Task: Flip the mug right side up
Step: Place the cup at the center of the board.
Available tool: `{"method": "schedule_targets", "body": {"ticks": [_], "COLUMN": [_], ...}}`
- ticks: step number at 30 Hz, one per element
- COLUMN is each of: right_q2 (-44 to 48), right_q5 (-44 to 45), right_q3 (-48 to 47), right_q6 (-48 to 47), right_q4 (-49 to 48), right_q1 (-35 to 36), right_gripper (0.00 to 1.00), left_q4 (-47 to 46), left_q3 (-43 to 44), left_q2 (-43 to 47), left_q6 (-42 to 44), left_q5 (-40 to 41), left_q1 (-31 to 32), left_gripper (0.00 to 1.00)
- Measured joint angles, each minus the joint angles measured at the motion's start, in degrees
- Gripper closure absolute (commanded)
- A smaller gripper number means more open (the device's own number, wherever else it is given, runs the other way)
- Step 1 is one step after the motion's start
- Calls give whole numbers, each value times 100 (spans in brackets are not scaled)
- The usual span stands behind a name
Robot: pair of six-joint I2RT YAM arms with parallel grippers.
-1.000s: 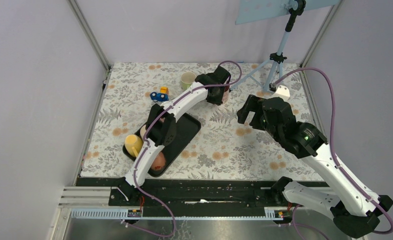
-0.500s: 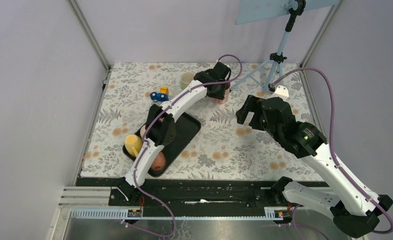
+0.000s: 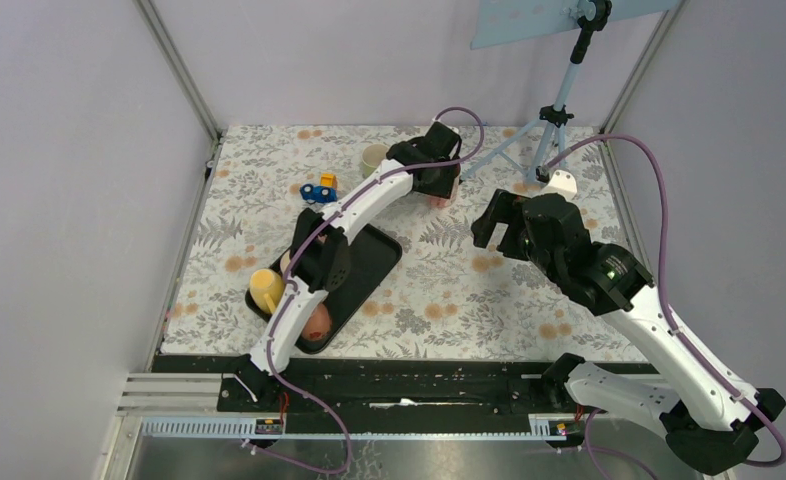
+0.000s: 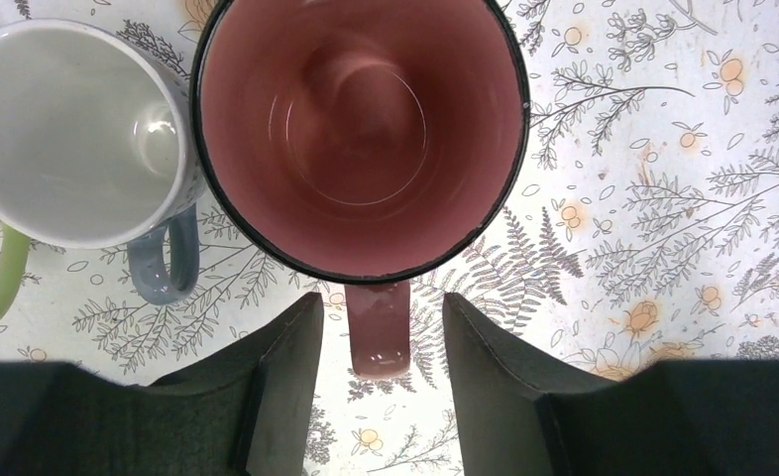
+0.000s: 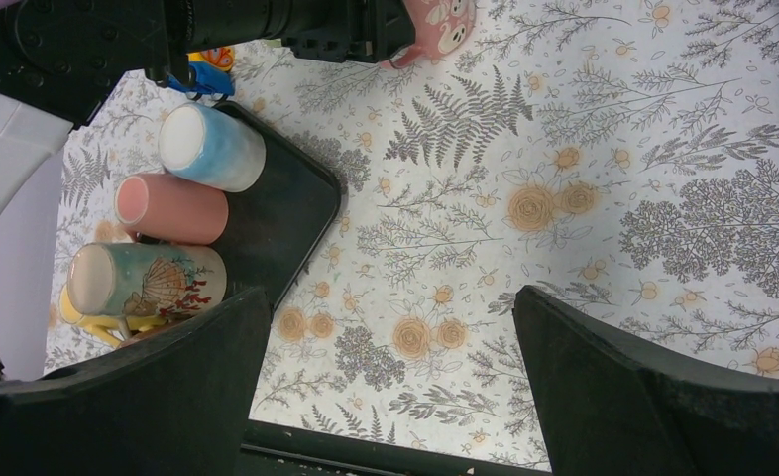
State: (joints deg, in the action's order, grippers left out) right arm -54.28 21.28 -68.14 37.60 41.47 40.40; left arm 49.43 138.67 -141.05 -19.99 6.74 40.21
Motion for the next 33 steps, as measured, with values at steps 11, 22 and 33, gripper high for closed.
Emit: {"method": "schedule_targets", "body": {"ticks": [11, 22, 33], "right_q2": [31, 164, -181], "right_q5": [2, -216, -885], "right_q3": [-13, 173, 533], "right_q6": [-55, -229, -350], "right_q4": [-127, -382, -719], "right_q1": [0, 0, 2], "right_gripper": [0, 0, 0], "left_q4": [-127, -688, -780], "left_q3": [-634, -2651, -4946], "left_q2": [1137, 3276, 5578], "left_q6": [-59, -149, -295], "left_q5": [-109, -107, 234], "left_q1": [0, 0, -35], "left_gripper": [1, 1, 1]}}
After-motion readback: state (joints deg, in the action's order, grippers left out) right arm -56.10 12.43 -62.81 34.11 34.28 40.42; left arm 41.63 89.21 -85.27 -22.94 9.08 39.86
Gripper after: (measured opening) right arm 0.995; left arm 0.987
